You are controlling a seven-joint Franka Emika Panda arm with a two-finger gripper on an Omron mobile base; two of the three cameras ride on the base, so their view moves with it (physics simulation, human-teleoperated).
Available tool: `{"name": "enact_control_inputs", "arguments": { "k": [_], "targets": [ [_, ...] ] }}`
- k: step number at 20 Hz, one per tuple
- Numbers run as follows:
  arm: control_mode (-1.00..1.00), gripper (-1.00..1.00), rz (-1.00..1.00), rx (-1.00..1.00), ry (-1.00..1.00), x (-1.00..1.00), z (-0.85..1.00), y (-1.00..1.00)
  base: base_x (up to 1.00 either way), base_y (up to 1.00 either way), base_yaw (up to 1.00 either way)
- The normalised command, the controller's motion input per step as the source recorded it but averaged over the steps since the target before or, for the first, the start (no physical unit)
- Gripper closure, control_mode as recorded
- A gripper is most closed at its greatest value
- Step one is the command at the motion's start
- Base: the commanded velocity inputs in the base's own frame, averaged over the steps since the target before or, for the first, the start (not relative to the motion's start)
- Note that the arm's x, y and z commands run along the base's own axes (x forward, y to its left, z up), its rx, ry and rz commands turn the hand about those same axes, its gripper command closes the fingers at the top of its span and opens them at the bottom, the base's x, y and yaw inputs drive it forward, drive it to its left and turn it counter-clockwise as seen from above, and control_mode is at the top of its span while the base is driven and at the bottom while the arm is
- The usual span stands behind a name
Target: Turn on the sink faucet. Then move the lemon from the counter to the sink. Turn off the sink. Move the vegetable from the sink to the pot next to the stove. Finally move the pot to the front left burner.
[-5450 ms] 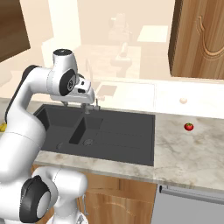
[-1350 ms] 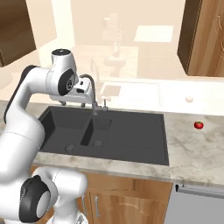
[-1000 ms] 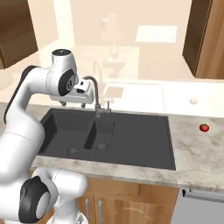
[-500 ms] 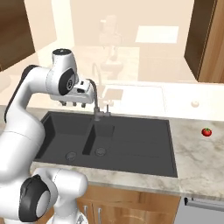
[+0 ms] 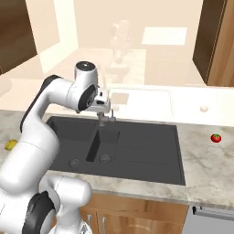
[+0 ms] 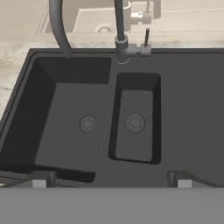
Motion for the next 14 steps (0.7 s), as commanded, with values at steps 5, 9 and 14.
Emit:
{"name": "enact_control_inputs", "arguments": {
  "k": [5, 9, 14],
  "targets": [
    [-1.0, -1.0, 0.27, 0.2, -0.18, 0.33, -0.38, -0.68, 0.0, 0.0, 0.0],
    [-1.0, -1.0, 0.29, 0.11, -0.1, 0.5, -0.27, -0.32, 0.0, 0.0, 0.0],
    [-1.0, -1.0, 0.27, 0.1, -0.09, 0.5, -0.18, -0.07, 0.0, 0.0, 0.0]
  ]
}}
